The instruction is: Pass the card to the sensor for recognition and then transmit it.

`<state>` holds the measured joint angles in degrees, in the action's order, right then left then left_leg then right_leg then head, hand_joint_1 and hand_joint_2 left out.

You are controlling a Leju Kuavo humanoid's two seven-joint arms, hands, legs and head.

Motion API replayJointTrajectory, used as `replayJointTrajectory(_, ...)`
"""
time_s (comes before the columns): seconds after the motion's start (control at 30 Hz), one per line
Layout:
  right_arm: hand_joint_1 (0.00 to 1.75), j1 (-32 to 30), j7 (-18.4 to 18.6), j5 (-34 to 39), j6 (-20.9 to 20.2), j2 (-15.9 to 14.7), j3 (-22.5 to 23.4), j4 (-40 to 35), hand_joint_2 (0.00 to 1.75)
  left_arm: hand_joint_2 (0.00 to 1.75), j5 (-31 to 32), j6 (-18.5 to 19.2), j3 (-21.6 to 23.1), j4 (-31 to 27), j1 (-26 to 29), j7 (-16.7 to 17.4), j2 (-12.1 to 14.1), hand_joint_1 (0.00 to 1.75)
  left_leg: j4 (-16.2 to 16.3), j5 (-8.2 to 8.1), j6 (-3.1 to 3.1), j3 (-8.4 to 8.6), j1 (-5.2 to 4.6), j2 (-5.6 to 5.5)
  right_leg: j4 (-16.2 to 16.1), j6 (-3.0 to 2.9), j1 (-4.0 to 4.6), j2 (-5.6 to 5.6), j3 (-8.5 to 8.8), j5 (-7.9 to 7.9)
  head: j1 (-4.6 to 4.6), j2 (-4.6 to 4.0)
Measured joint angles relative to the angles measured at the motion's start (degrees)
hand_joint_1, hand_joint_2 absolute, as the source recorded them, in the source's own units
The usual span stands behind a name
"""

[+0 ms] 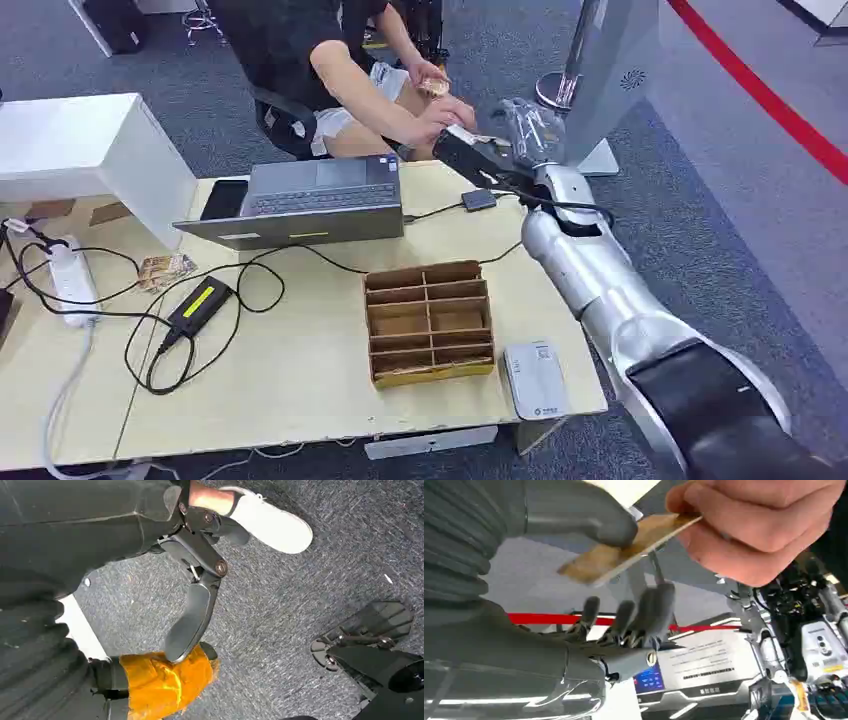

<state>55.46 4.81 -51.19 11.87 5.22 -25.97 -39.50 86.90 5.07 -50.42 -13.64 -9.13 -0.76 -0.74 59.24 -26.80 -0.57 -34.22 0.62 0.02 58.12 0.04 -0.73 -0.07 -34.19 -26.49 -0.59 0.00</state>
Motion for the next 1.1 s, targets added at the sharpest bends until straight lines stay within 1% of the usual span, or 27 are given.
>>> replayJointTrajectory(0.1, 1.73, -0.13, -0.74, 0.74, 0.24, 0.39, 0.0, 0.02, 1.75, 1.75, -0.11, 0.0, 0.11, 0.0, 0.0, 0.0, -0.04, 0.0, 0.0, 0.0, 0.0, 0.0, 0.0, 0.0, 0.0, 0.0, 0.0, 0.0, 0.0, 0.0, 0.0, 0.0)
replayJointTrajectory(0.37, 1.75, -0.18, -0.9, 1.35, -0.15, 0.94, 0.0, -0.33, 1.75, 1.75, -0.39, -0.02, 0.92, 0.0, 0.01, 0.0, -0.07, 0.0, 0.0, 0.0, 0.0, -0.01, 0.0, 0.0, 0.0, 0.0, 0.0, 0.0, -0.01, 0.0, -0.02, 0.0)
replayJointTrajectory(0.47, 1.75, -0.5, -2.38, 1.89, -0.26, 0.94, -0.02, -1.02, 1.75, 1.75, -0.94, -0.02, 0.92, 0.0, 0.03, 0.0, -0.07, 0.0, 0.0, 0.0, 0.0, -0.01, 0.0, -0.01, 0.0, 0.0, 0.0, 0.0, -0.01, 0.0, 0.0, 0.0)
replayJointTrajectory(0.5, 1.75, -0.89, -3.48, 3.35, -0.22, 0.94, 0.0, -1.73, 1.75, 1.75, -1.31, -0.02, 0.92, 0.0, 0.06, 0.0, -0.07, 0.0, 0.0, 0.0, 0.0, -0.01, 0.0, 0.0, 0.0, 0.0, 0.0, 0.0, -0.01, 0.0, -0.02, 0.02)
replayJointTrajectory(0.57, 1.75, -2.82, -6.27, 7.27, -0.35, 0.92, 0.28, -5.15, 1.75, 1.75, -2.47, -0.17, 0.92, 0.0, 0.27, -0.13, -0.07, 0.0, 0.0, 0.0, 0.0, -0.01, 0.0, 0.0, 0.0, 0.0, 0.0, 0.0, -0.02, -0.01, 0.0, 0.02)
replayJointTrajectory(0.63, 1.75, -5.75, -7.47, 9.35, -0.85, 0.59, 0.31, -10.37, 1.75, 1.75, -3.49, -0.55, 0.92, 0.0, 0.79, -0.57, -0.02, 0.0, 0.0, -0.05, -0.04, -0.01, 0.01, 0.0, -0.01, -0.01, 0.0, 0.0, -0.04, -0.02, -0.02, 0.0)
replayJointTrajectory(0.77, 1.75, -9.89, -7.65, 10.62, -1.44, -0.18, 0.31, -18.13, 1.75, 1.75, -4.07, -0.61, 0.9, 0.0, 1.76, -0.72, 0.11, 0.0, 0.0, -0.07, -0.03, -0.06, 0.0, 0.01, -0.01, -0.01, 0.0, 0.01, -0.1, -0.04, 0.0, 0.0)
replayJointTrajectory(0.97, 1.75, -11.82, -7.69, 10.8, -1.68, -0.81, 0.31, -23.06, 1.75, 1.75, -4.13, -0.61, 0.9, 0.02, 1.85, -0.74, 0.22, 0.0, 0.0, -0.06, -0.03, -0.07, 0.0, 0.01, -0.01, -0.01, 0.0, 0.01, -0.1, -0.03, 0.0, 0.0)
replayJointTrajectory(1.03, 1.75, -12.67, -9.18, 11.89, -1.62, -1.12, 0.31, -24.53, 1.75, 1.75, -4.77, -0.85, 0.9, 0.02, 1.93, -0.74, 0.24, 0.0, 0.0, -0.06, -0.03, -0.05, 0.0, 0.01, -0.01, -0.01, 0.0, 0.01, -0.09, -0.03, 0.02, 0.0)
replayJointTrajectory(1.1, 1.75, -15.94, -11.08, 12.65, -1.1, -2.38, 0.2, -29.98, 1.75, 1.75, -6.14, -1.64, 0.81, 0.02, 2.25, -1.11, 0.26, 0.0, 0.0, -0.07, -0.03, -0.05, 0.01, -0.07, -0.03, 0.01, 0.01, -0.09, -0.06, -0.06, 0.0, 0.0)
